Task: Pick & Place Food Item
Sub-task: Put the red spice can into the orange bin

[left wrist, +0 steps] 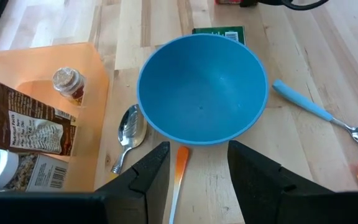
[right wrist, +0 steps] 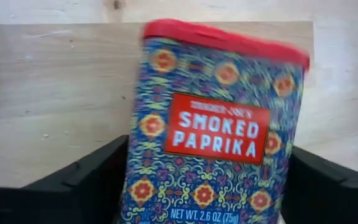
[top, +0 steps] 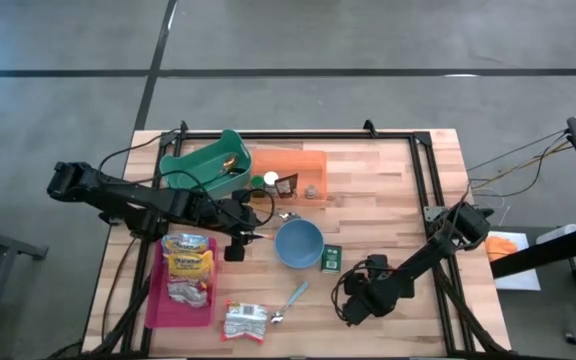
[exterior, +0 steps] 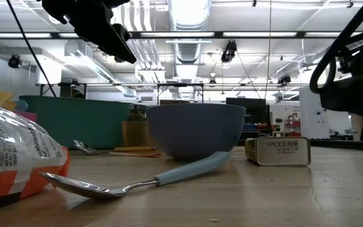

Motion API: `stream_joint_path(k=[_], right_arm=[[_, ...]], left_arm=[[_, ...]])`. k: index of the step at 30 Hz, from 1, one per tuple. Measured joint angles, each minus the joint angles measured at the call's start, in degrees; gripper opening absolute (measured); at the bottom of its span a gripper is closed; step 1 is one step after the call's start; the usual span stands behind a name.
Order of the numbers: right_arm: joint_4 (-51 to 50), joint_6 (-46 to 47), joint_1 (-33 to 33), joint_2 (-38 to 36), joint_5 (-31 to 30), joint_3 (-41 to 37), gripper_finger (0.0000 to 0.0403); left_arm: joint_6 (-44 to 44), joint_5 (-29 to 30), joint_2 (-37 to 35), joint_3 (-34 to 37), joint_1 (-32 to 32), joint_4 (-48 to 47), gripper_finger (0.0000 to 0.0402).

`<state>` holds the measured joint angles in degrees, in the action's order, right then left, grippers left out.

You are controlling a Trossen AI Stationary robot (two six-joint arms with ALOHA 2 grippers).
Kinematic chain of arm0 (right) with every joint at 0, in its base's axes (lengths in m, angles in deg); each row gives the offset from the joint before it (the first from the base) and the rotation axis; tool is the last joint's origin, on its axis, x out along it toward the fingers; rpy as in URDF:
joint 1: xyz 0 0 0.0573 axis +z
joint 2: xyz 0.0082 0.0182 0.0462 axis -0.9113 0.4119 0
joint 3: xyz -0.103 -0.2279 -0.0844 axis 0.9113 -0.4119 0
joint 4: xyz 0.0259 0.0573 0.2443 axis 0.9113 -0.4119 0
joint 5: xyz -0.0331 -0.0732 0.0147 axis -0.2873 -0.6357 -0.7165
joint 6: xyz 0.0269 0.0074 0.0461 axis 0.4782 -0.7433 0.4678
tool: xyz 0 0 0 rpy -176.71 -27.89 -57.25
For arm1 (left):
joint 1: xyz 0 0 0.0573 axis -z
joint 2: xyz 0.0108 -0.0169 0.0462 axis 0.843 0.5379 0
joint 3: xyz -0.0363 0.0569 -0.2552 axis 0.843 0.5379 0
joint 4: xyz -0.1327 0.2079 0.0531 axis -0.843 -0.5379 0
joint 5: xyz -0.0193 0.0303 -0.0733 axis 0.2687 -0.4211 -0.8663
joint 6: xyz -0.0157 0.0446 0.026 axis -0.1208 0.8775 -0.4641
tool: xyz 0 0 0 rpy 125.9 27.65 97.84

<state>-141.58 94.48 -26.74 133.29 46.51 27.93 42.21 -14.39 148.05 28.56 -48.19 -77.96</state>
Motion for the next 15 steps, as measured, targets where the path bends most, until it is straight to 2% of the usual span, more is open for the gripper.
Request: stream_joint_path(k=[2, 10, 15], right_arm=[[-0.1, -1.2, 0.0, 0.0, -0.4, 0.1, 0.0282], [-1.9, -9.0, 0.1, 0.2, -3.8, 1.5, 0.028], [-6.1, -15.5, 0.2, 0.7, -8.7, 4.7, 0.028]], left_arm=[[-0.1, 0.0, 0.0, 0.0, 0.0, 0.0, 0.0162], [-0.4, 0.2, 0.0, 0.0, 0.0, 0.9, 0.0162], [-3.7, 0.2, 0.0, 0.0, 0.0, 7.2, 0.0162]])
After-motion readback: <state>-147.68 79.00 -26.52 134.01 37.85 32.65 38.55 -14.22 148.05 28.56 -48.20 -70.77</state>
